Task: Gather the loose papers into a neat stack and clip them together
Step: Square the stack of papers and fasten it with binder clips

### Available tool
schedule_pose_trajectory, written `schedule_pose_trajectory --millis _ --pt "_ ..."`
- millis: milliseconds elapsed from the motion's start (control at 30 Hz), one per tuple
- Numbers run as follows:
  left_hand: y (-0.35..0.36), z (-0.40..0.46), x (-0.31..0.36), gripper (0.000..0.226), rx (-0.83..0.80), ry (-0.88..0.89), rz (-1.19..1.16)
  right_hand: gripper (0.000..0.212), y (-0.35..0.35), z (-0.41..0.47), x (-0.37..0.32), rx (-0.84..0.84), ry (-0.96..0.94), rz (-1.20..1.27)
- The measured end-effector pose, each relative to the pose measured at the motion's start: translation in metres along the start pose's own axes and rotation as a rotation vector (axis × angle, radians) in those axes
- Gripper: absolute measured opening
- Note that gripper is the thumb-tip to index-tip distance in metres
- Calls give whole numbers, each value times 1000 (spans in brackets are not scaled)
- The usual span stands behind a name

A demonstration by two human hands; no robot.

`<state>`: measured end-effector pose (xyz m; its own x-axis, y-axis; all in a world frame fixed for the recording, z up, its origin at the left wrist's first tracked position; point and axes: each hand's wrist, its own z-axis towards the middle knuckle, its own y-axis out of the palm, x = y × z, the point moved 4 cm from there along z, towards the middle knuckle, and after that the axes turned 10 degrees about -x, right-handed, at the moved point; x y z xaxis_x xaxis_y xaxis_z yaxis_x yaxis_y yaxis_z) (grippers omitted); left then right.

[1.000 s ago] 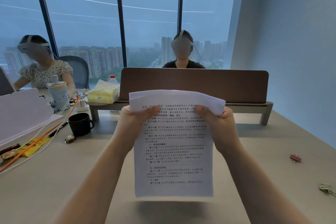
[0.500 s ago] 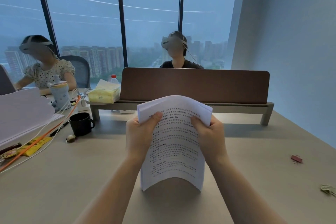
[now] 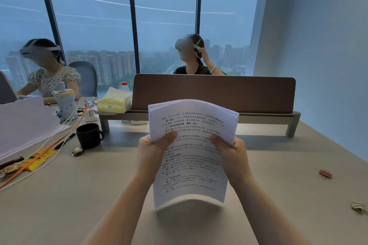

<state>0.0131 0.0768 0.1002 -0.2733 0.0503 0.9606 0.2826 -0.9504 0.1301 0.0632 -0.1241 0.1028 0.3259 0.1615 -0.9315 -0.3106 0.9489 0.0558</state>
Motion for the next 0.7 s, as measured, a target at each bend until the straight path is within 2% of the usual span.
schedule_pose_trajectory --millis 133,333,533,700 --pt "-3 -8 -35 28 -44 -120 6 5 0 -9 25 -53 94 8" --pt "-6 -4 -36 10 -11 -77 -13 16 -2 -3 25 0 64 16" --pt "-8 -12 -62 11 5 -176 27 9 -1 -15 46 -26 86 -19" --pt "-9 -14 -62 9 -5 -192 20 10 -4 -14 52 -26 90 -51"
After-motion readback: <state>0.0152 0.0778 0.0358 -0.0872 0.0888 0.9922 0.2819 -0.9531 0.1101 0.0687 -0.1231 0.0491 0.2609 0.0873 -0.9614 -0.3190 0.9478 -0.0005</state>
